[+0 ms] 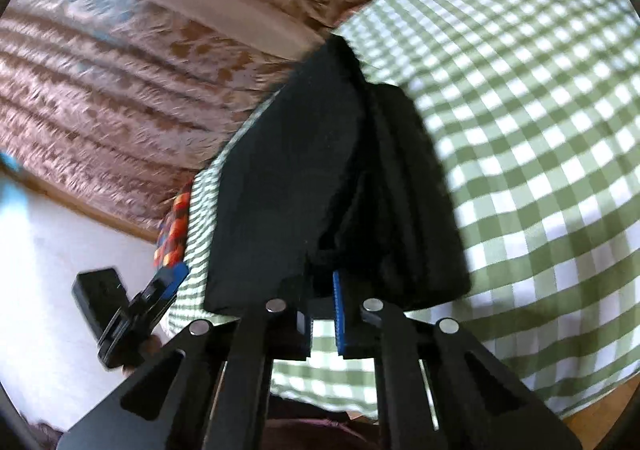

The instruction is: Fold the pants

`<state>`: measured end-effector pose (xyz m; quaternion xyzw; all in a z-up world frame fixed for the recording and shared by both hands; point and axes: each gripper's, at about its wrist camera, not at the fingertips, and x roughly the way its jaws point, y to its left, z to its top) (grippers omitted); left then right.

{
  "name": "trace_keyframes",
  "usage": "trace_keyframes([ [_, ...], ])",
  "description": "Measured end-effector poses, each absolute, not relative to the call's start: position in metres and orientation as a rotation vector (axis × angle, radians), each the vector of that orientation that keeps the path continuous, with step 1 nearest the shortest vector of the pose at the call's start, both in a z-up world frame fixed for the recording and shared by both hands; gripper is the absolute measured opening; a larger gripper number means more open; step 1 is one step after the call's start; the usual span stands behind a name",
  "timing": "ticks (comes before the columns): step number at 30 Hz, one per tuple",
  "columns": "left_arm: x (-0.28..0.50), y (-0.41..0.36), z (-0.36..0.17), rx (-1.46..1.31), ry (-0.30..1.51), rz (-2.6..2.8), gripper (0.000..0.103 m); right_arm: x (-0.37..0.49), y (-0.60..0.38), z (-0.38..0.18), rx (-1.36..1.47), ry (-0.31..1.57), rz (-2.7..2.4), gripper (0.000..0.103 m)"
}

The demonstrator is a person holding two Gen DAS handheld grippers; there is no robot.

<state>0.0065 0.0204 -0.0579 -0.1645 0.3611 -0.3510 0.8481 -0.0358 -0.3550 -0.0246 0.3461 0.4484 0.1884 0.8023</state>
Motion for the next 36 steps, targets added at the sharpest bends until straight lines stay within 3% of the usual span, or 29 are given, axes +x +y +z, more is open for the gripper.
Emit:
trace_keyframes([
  [3,0.001,0.020,-0.053,-0.330,0.750,-0.778,0.033,-0.046,-0.356,-0.025,0.662,0.985,0.393,0.006],
  [9,0.005,0.005,-0.084,-0.263,0.873,-0.751,0.033,-0.040,-0.360,-0.082,0.693,1.085,0.308,0.006],
  [14,0.000,0.001,-0.083,-0.230,0.854,-0.724,0.033,-0.038,-0.357,-0.069,0.633,1.088,0.332,0.008],
  [16,0.001,0.000,-0.076,-0.211,0.831,-0.689,0.033,-0.040,-0.357,-0.056,0.591,1.078,0.358,0.017],
  [18,0.002,-0.001,-0.068,-0.184,0.800,-0.634,0.033,-0.039,-0.358,-0.036,0.540,1.045,0.342,0.039],
  [20,0.002,-0.002,-0.061,-0.147,0.776,-0.581,0.033,-0.038,-0.362,-0.018,0.478,0.991,0.291,0.046],
  [22,0.003,-0.005,-0.056,-0.105,0.755,-0.532,0.033,-0.029,-0.358,-0.003,0.479,0.932,0.294,0.047],
  [25,0.005,-0.010,-0.054,-0.056,0.748,-0.470,0.033,-0.004,-0.341,0.003,0.475,0.880,0.273,0.056],
  [26,0.007,-0.012,-0.055,-0.045,0.750,-0.458,0.039,0.003,-0.337,0.001,0.487,0.876,0.270,0.057],
  [36,0.011,-0.022,-0.068,0.010,0.791,-0.352,0.041,0.080,-0.296,-0.034,0.386,0.882,0.123,0.059],
])
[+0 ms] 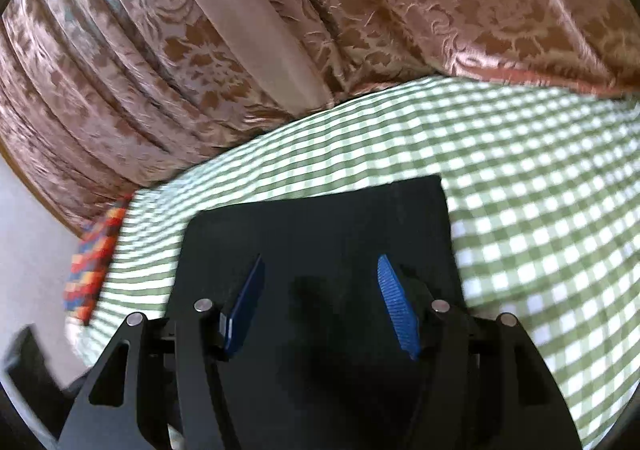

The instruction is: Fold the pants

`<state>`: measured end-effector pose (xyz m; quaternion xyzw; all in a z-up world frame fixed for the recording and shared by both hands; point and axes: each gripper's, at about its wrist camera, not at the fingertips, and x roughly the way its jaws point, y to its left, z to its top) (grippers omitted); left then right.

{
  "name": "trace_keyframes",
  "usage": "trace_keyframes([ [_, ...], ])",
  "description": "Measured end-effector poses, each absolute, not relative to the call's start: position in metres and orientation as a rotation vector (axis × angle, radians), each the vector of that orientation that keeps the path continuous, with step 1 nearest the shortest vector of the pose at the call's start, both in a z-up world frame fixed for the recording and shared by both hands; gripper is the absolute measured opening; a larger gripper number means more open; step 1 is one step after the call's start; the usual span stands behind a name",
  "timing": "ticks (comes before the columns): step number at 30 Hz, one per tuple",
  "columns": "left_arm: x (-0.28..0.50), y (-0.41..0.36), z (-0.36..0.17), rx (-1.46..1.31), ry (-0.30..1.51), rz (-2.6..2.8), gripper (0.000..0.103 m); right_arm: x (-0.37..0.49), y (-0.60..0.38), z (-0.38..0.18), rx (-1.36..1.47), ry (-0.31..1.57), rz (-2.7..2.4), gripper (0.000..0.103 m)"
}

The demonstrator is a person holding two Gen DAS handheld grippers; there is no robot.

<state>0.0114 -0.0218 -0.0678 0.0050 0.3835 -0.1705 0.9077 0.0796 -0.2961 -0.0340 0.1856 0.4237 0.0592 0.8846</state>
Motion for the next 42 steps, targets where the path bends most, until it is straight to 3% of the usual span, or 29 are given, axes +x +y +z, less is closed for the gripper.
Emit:
trace_keyframes([
  [5,0.013,-0.025,-0.072,0.026,0.791,-0.341,0.041,0.101,-0.303,-0.061,0.335,0.911,0.051,0.059],
  [8,0.014,-0.027,-0.075,0.028,0.791,-0.342,0.046,0.115,-0.310,-0.086,0.308,0.915,0.019,0.069],
  [11,0.014,-0.030,-0.077,0.034,0.790,-0.348,0.046,0.122,-0.320,-0.092,0.344,0.917,0.021,0.070],
  [17,0.011,-0.034,-0.079,0.046,0.780,-0.327,0.047,0.118,-0.322,-0.087,0.354,0.913,0.028,0.070],
  [22,0.009,-0.032,-0.077,0.037,0.782,-0.308,0.055,0.106,-0.321,-0.071,0.344,0.911,0.042,0.070],
  [34,0.003,-0.018,-0.074,-0.019,0.782,-0.295,0.060,0.036,-0.347,-0.063,0.400,0.937,0.093,0.066],
  [35,0.004,-0.014,-0.074,-0.034,0.780,-0.294,0.060,0.030,-0.349,-0.066,0.409,0.951,0.105,0.064],
  [38,0.007,0.002,-0.074,-0.111,0.794,-0.293,0.060,0.016,-0.345,-0.072,0.383,0.978,0.148,0.024],
  [39,0.009,0.010,-0.075,-0.141,0.803,-0.283,0.060,0.013,-0.344,-0.071,0.366,0.968,0.150,0.018],
  [42,0.011,0.028,-0.078,-0.204,0.819,-0.268,0.060,0.019,-0.353,-0.079,0.393,0.977,0.153,0.013],
])
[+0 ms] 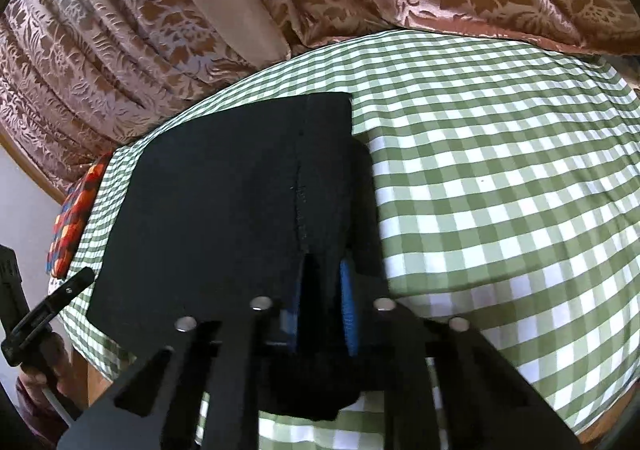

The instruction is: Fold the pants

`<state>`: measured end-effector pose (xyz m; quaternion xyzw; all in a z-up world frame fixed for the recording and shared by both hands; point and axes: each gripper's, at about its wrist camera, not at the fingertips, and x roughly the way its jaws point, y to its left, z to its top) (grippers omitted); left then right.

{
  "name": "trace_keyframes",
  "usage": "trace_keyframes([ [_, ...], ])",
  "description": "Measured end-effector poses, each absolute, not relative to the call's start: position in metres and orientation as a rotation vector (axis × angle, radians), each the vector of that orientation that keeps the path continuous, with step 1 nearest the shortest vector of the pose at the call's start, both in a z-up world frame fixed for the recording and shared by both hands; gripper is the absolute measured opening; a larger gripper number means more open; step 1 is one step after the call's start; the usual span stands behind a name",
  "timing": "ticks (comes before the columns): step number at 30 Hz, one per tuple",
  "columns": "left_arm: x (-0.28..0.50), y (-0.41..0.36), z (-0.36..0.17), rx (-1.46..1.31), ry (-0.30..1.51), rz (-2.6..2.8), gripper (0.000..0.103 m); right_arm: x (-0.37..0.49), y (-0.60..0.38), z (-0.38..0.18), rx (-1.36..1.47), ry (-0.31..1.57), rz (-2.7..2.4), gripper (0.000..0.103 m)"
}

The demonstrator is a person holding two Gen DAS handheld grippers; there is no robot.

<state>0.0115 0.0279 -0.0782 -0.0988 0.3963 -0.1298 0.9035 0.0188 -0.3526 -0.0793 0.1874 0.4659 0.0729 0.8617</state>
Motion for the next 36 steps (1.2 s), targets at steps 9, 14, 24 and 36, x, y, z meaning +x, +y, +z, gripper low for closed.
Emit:
trace_keyframes([
  [9,0.026,0.064,-0.080,-0.447,0.845,-0.404,0.073,0.018,-0.361,-0.077,0.428,0.983,0.188,0.031],
  [14,0.050,0.059,-0.079,-0.451,0.857,-0.440,0.076,0.017,-0.371,-0.063,0.483,0.931,0.211,0.071],
  [24,0.056,0.037,-0.054,-0.093,0.765,-0.356,0.076,0.032,-0.374,-0.059,0.520,0.926,0.259,0.089],
  [36,0.060,0.027,-0.070,-0.012,0.799,-0.429,0.080,0.055,-0.376,-0.076,0.562,0.992,0.305,0.093],
])
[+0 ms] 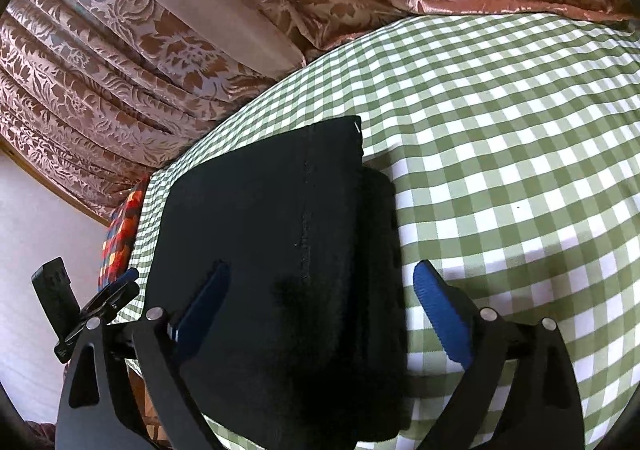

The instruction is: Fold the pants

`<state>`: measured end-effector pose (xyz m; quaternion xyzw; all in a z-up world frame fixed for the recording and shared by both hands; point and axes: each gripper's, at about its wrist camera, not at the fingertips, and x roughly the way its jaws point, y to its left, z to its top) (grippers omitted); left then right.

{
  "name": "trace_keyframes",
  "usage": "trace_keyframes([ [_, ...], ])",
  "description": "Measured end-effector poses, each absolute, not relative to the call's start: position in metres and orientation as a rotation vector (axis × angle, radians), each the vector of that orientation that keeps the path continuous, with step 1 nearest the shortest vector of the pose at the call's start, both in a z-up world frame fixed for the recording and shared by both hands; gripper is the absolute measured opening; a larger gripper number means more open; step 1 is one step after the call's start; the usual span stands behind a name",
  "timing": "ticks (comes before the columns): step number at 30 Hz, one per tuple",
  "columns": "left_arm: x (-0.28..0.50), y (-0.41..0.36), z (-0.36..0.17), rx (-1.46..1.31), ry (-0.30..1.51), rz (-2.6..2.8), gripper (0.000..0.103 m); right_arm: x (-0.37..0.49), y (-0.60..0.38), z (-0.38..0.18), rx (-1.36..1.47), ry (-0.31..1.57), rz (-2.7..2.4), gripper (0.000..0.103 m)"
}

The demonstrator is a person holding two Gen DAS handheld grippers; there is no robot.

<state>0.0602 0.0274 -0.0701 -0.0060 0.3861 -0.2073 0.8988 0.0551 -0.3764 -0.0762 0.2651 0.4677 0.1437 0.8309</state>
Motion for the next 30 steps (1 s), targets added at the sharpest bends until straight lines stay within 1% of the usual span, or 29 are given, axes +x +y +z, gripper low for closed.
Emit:
trace_keyframes([
  [15,0.079,0.015,-0.086,-0.019,0.844,-0.482,0.080,0.071,-0.365,-0.106,0.538,1.100,0.467,0.093],
  [17,0.082,0.014,-0.087,-0.031,0.845,-0.493,0.083,0.072,-0.362,-0.112,0.532,1.124,0.489,0.092],
  [22,0.097,0.015,-0.099,-0.116,0.882,-0.549,0.083,0.074,-0.364,-0.120,0.545,1.143,0.535,0.087],
  [25,0.109,0.020,-0.112,-0.245,0.955,-0.599,0.083,0.075,-0.366,-0.122,0.558,1.146,0.549,0.086],
  [26,0.114,0.022,-0.118,-0.307,0.986,-0.626,0.083,0.075,-0.367,-0.122,0.556,1.144,0.550,0.084],
  [27,0.116,0.023,-0.122,-0.343,1.005,-0.649,0.083,0.074,-0.366,-0.121,0.551,1.140,0.551,0.079],
  [28,0.117,0.022,-0.125,-0.367,1.009,-0.673,0.078,0.073,-0.366,-0.120,0.547,1.135,0.551,0.076],
  [29,0.116,0.022,-0.127,-0.389,1.006,-0.694,0.070,0.071,-0.366,-0.119,0.543,1.128,0.552,0.069],
  [30,0.116,0.021,-0.127,-0.400,1.002,-0.705,0.066,0.069,-0.366,-0.114,0.533,1.115,0.553,0.061],
])
